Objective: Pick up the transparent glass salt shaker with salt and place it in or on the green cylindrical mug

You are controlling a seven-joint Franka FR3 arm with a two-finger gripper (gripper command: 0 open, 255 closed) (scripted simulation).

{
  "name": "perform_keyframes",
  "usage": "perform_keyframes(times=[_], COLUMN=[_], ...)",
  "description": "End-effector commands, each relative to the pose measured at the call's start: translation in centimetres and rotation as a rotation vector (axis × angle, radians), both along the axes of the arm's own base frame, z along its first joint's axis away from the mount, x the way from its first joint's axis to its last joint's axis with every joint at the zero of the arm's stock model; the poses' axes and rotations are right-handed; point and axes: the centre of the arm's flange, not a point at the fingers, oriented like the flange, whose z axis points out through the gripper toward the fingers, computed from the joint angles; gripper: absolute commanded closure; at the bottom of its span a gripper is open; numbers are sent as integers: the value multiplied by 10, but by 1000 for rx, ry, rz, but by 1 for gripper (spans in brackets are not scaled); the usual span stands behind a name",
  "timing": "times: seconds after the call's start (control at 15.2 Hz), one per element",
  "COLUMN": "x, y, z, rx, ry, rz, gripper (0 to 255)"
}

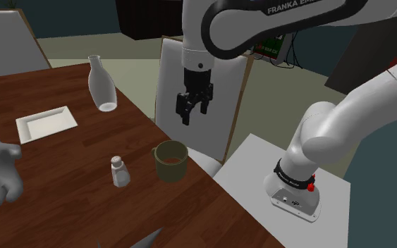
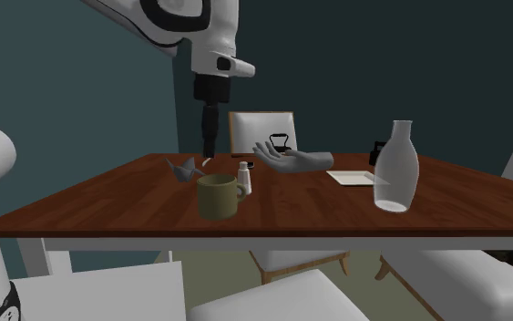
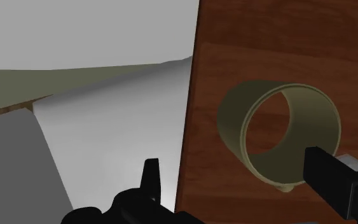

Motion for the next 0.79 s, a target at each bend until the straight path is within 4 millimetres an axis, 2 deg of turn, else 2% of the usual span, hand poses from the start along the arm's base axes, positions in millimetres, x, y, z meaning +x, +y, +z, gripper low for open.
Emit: perform_keyframes(times=[0.0, 0.73], x=[10, 62], y=[25, 144], z=[-6, -44], rx=[8, 43], ry=[-16, -99], rz=[0, 7], gripper=[0, 0])
